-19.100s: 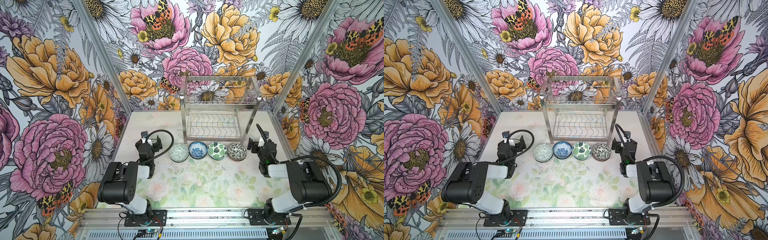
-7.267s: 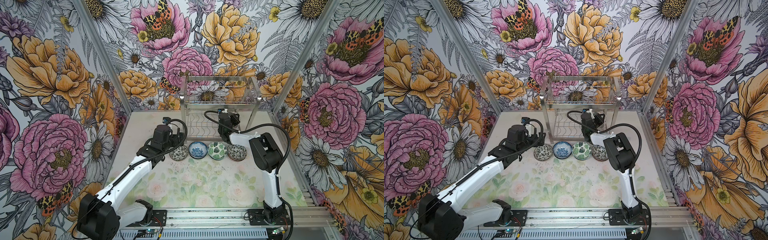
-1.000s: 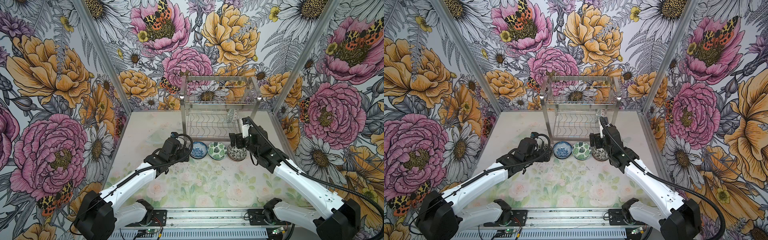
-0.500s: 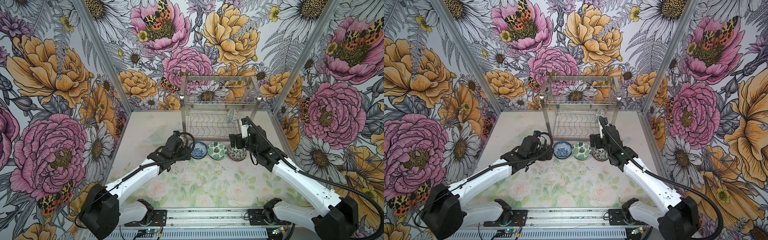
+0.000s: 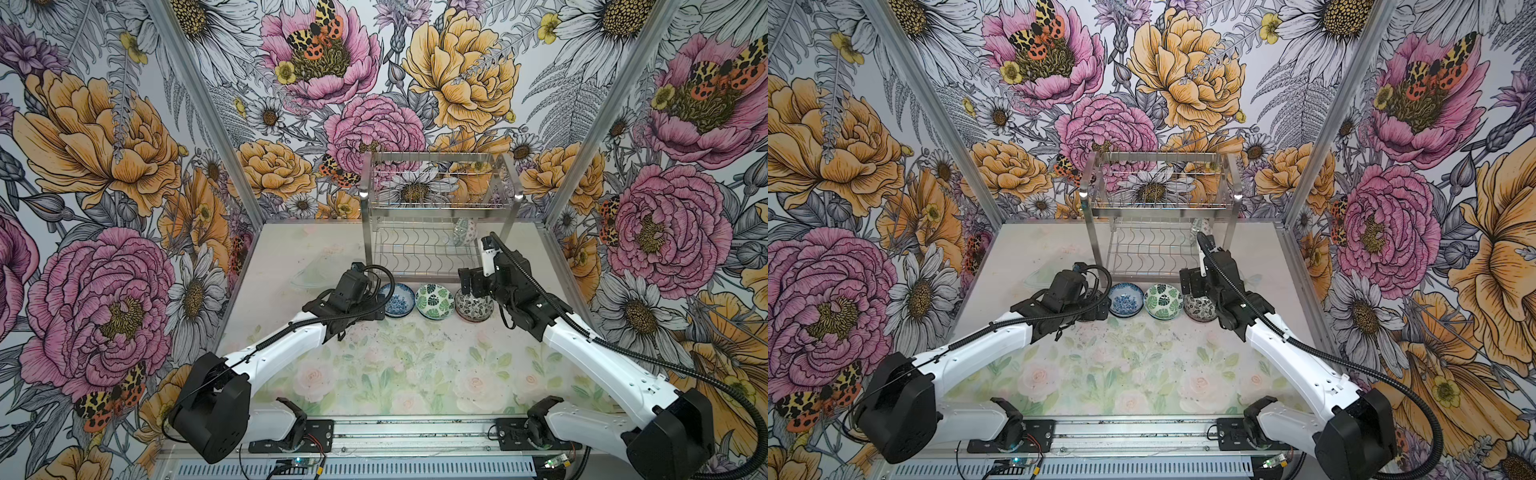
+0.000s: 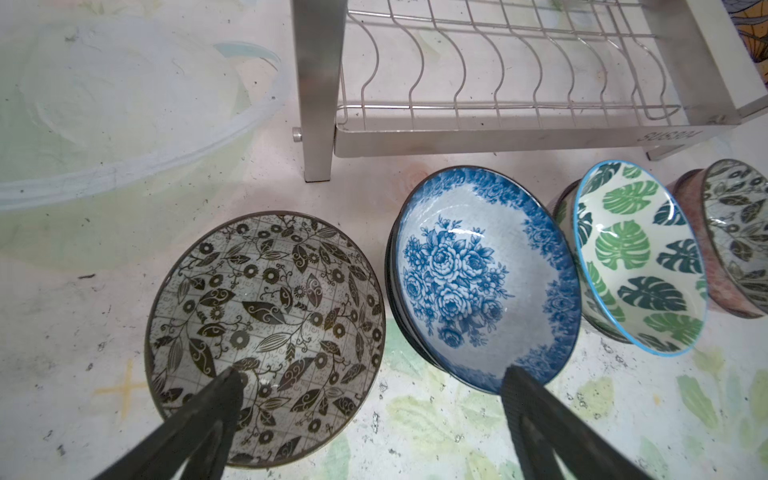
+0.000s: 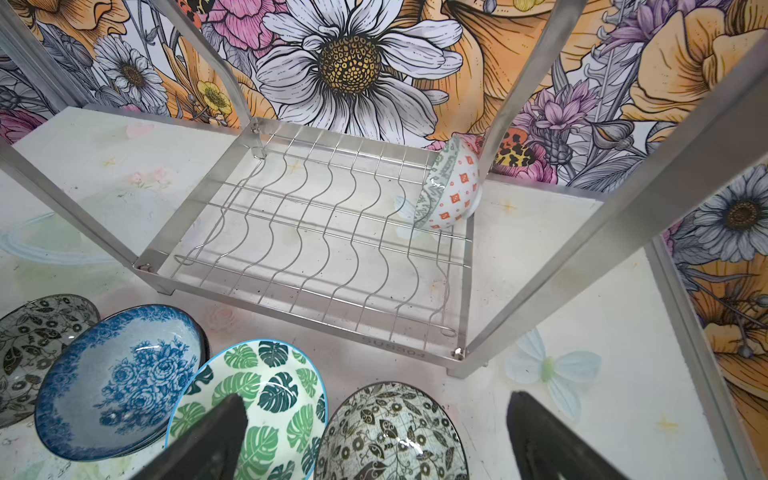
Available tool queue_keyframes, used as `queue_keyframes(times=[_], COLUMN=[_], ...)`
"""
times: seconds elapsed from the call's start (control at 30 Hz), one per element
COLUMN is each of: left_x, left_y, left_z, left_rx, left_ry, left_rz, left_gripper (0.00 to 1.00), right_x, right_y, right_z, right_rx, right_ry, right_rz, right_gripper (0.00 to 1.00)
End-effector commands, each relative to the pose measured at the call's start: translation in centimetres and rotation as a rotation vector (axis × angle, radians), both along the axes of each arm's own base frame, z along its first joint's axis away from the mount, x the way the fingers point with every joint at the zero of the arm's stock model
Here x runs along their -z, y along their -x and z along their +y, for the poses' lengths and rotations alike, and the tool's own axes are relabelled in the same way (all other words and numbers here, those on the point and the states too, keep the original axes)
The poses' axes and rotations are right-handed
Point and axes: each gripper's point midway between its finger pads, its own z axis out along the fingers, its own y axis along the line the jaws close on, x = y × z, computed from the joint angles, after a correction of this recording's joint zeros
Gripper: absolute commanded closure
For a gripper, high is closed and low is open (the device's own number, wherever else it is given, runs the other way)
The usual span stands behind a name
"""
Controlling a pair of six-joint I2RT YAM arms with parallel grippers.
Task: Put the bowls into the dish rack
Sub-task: 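Move the left gripper down onto the rim of the blue floral bowl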
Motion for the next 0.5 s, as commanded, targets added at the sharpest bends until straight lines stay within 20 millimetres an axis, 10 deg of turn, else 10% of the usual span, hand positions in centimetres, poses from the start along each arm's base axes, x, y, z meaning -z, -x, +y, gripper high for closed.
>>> queue_keyframes(times=[0.0,0.47], left_x=[-1.44,-0.45], left_y=[-0.77,-1.30], left_z=[-1.14,-1.82], left_rx=[0.018,0.028], left_ry=[0.035,0.037], left_rz=[-0.036,-0.013], left_gripper=[0.01,0.01], right_x=[-1.02,-0.29], right_y=[-0.45,-0.84], right_z=[0.22,0.04], right_rx=[-0.010,-0.008], right_ry=[-0.010,-0.002], right_rz=[-0.019,0.000], right_gripper=[0.00,0.00])
